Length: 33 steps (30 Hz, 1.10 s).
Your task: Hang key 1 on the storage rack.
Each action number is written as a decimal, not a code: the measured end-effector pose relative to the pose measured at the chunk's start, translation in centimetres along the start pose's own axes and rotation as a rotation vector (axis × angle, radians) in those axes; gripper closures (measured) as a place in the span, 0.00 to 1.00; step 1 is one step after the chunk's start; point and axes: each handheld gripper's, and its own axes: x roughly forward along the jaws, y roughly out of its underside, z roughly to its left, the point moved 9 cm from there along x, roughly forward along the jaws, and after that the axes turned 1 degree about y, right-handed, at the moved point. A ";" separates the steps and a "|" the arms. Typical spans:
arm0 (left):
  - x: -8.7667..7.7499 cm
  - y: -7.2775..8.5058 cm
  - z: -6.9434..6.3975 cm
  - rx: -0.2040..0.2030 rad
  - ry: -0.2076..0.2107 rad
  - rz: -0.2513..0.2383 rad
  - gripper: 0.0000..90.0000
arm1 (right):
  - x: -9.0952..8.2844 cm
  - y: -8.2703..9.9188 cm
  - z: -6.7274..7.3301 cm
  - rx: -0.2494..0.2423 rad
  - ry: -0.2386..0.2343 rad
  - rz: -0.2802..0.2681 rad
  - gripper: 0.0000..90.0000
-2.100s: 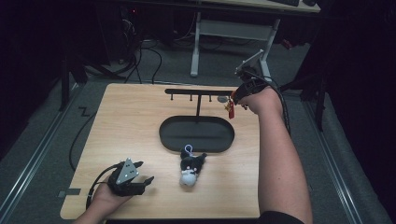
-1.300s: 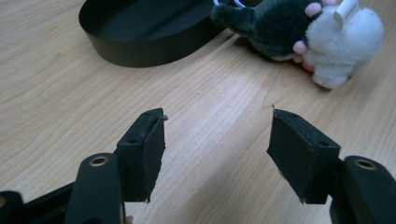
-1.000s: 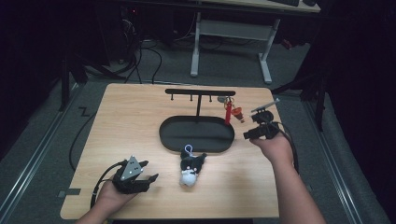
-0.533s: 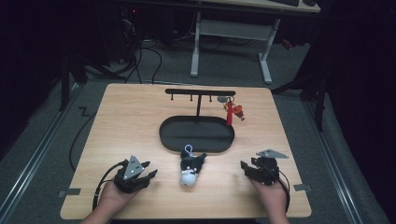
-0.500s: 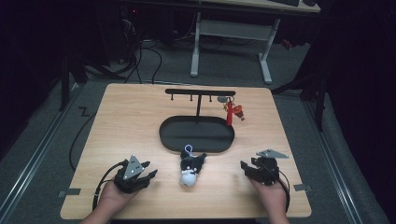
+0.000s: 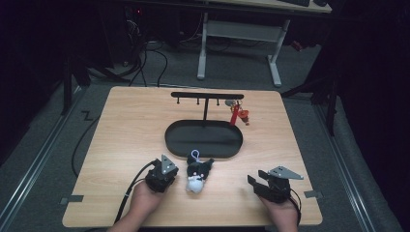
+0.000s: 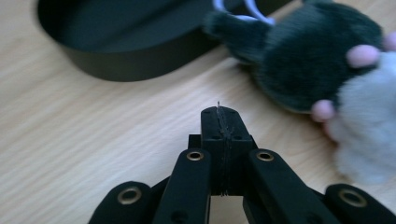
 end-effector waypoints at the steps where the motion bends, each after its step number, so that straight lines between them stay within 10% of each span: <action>1: 0.0 0.0 0.0 0.000 0.000 0.000 1.00 | 0.0 0.0 0.0 0.000 0.000 0.000 0.52; 8: 0.9 -1.0 -2.3 0.045 0.062 0.023 0.96 | -0.3 -0.1 0.2 -0.004 0.009 -0.013 0.52; 17: 2.4 -2.2 -8.3 0.114 0.183 -0.010 0.93 | -0.7 0.4 -0.5 0.019 0.039 -0.004 0.52; 25: 3.3 -3.2 -7.1 0.063 0.121 -0.018 0.86 | -0.3 0.7 -0.7 0.017 0.036 0.011 0.52; 33: 3.7 -4.1 -11.3 0.130 0.207 -0.023 0.86 | -0.8 0.7 -1.7 0.052 0.054 -0.004 0.52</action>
